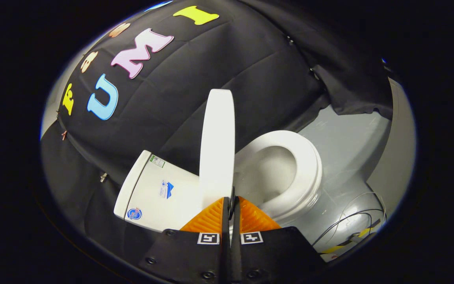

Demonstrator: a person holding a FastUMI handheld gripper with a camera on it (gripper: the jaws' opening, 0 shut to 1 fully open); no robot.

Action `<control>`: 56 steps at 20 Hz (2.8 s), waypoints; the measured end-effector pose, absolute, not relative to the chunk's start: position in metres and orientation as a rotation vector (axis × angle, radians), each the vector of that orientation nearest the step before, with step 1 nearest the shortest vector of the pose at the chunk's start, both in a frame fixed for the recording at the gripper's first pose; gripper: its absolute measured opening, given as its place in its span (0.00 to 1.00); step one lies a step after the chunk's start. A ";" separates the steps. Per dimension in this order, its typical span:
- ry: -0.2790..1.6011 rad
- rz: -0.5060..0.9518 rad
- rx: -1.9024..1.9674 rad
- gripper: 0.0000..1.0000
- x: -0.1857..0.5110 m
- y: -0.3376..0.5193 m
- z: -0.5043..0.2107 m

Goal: Open the toilet lid.

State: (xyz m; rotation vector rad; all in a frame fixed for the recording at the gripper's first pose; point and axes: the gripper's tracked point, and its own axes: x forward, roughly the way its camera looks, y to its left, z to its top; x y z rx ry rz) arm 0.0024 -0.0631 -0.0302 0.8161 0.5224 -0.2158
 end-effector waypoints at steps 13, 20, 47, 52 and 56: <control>0.536 -0.224 0.687 0.05 0.021 -0.018 0.019; 0.559 -0.268 0.545 0.05 0.033 0.016 0.042; 0.512 -0.367 0.020 0.08 0.095 0.217 0.072; 0.504 -0.376 -0.011 0.21 0.102 0.224 0.066; 0.521 -0.277 0.078 0.37 0.106 0.237 0.065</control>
